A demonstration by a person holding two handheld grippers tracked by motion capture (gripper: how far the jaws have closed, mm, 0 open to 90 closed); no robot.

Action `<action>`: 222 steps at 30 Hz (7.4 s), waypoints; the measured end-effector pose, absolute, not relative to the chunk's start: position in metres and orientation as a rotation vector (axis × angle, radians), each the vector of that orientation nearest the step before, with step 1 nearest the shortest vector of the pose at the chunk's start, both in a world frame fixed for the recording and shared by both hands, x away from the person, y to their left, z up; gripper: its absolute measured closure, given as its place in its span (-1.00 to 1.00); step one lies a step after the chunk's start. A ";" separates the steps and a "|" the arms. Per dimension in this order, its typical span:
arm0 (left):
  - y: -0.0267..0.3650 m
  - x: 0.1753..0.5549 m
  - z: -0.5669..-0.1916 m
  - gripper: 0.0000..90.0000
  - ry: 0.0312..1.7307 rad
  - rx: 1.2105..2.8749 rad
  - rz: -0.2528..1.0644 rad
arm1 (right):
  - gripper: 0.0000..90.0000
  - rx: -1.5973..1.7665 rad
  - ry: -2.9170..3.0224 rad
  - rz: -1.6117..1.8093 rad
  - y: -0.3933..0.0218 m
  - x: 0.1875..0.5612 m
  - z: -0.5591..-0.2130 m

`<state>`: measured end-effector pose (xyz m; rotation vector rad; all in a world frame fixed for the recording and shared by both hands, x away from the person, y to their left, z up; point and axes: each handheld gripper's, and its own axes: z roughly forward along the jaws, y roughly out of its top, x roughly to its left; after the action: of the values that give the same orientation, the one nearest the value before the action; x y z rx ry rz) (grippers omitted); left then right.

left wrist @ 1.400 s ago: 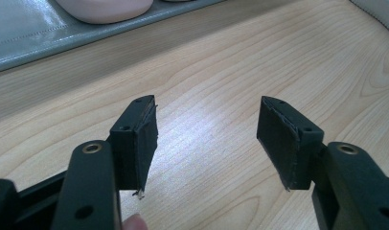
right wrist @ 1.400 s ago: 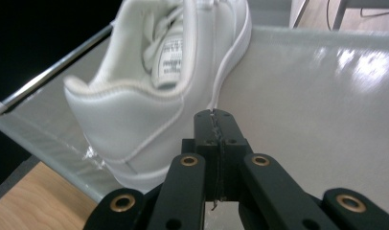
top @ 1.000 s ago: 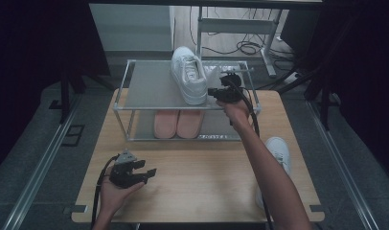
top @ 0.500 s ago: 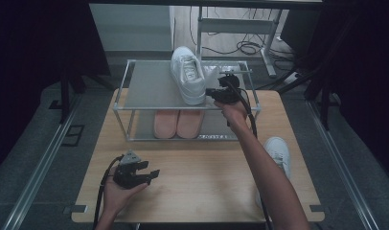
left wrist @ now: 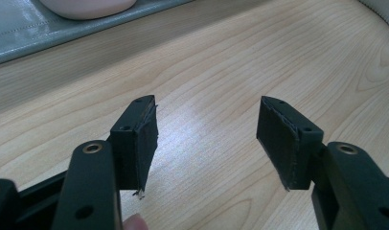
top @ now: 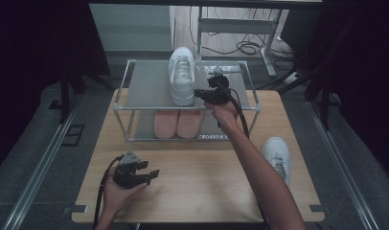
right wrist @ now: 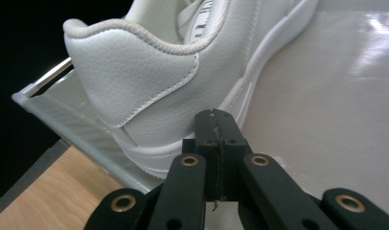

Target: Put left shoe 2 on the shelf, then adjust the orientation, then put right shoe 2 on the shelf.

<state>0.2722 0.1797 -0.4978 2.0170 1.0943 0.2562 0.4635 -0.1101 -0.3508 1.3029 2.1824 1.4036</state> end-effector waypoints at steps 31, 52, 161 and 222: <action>0.187 0.272 -0.495 -0.10 1.109 2.002 0.272 | 1.00 1.225 2.163 1.453 -0.137 0.442 -0.336; 0.187 0.272 -0.495 -0.10 1.112 2.004 0.266 | 0.99 1.174 2.215 1.404 -0.212 0.382 -0.356; 0.184 0.279 -0.500 -0.10 1.111 1.991 0.187 | 1.00 1.260 2.238 1.012 -0.369 0.197 -0.439; 0.183 0.280 -0.501 -0.11 1.103 2.005 0.191 | 0.41 1.437 2.222 0.899 -0.418 0.291 -0.471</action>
<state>0.2797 0.1830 -0.5014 2.0050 1.1029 0.1913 0.2907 -0.4177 -0.4715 1.4371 2.2216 0.8995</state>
